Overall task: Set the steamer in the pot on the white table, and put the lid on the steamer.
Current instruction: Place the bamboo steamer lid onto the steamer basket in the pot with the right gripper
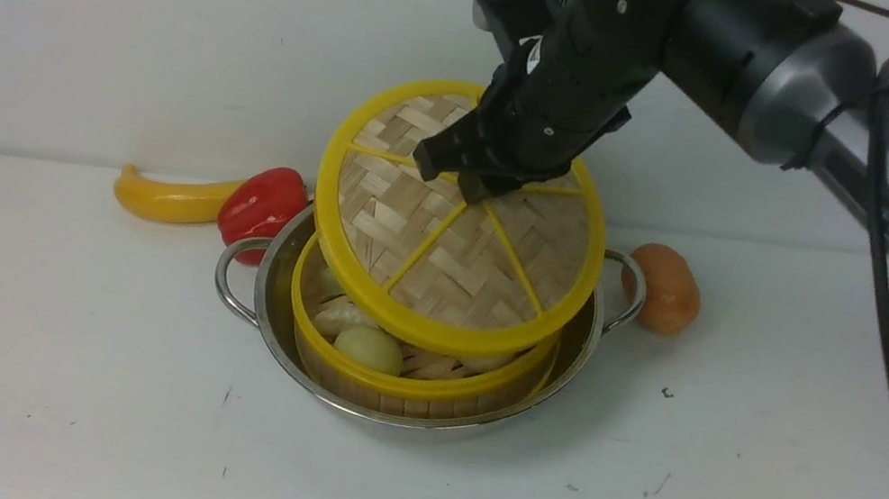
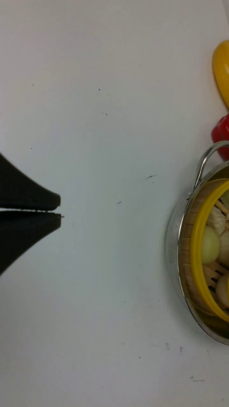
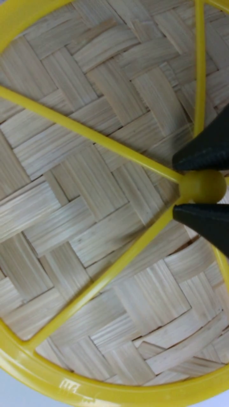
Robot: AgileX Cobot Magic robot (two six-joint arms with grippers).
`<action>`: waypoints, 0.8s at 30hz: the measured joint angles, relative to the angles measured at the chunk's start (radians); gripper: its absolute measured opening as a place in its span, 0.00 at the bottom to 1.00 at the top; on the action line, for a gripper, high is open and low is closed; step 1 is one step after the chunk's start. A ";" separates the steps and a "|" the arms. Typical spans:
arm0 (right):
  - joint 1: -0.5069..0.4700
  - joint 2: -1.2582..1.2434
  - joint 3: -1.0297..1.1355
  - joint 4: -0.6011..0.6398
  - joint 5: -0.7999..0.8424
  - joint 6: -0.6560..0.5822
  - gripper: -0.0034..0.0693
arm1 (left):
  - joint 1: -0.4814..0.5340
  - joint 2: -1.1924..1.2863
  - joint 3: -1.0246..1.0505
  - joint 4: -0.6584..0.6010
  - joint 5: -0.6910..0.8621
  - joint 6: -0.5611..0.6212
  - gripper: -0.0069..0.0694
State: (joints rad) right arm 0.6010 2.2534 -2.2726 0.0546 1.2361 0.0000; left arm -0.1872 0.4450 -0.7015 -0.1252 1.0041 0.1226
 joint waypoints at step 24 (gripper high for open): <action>0.037 0.055 0.000 -0.055 0.004 -0.033 0.24 | 0.000 0.000 0.008 0.032 0.002 0.000 0.09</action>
State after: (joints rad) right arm 0.6378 2.3084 -2.2727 0.0000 1.2400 -0.0328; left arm -0.1872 0.4450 -0.6937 -0.0931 1.0060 0.1226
